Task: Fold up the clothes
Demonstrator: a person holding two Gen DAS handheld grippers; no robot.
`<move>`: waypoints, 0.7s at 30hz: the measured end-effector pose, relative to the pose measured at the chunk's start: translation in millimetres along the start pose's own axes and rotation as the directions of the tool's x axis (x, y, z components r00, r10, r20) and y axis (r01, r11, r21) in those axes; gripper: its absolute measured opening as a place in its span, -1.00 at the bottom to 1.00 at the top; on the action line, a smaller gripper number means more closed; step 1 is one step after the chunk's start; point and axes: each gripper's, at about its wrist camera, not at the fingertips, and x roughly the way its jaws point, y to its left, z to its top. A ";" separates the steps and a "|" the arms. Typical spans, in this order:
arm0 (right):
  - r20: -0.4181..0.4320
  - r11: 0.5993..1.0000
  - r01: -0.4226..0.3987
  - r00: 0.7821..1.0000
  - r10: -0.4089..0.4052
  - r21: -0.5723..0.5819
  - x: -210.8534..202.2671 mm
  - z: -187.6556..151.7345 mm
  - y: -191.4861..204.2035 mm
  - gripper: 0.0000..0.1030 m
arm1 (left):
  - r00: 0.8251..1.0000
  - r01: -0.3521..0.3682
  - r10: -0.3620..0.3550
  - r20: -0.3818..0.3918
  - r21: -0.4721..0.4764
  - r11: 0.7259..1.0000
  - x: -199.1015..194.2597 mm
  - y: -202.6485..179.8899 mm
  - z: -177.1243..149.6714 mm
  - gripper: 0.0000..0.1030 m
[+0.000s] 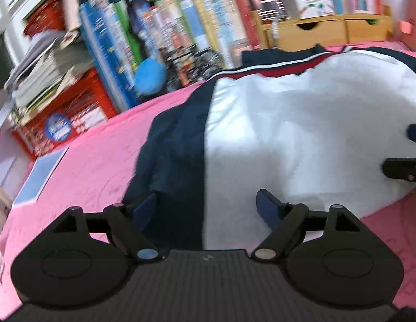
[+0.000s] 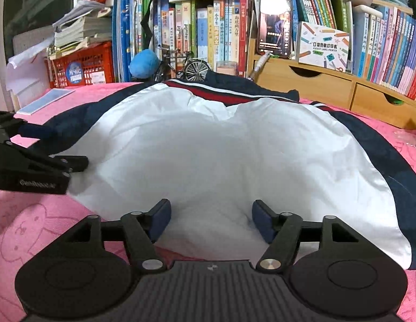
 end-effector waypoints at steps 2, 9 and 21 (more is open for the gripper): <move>-0.002 1.000 0.001 1.000 -0.001 -0.006 0.1 0.2 0.4 0.44 | 0.998 -0.055 0.055 -0.005 -0.007 0.998 0.6 6.7 -5.7 0.61; -0.028 0.999 0.034 0.999 -0.033 0.028 2.9 1.3 -3.6 0.90 | 0.997 -0.058 0.065 0.034 -0.177 0.983 -20.8 38.6 -8.4 0.57; -0.041 0.998 0.042 0.998 -0.040 0.038 6.2 1.4 -6.0 1.00 | 0.995 0.099 -0.095 0.042 -0.089 0.991 0.3 -29.9 3.4 0.79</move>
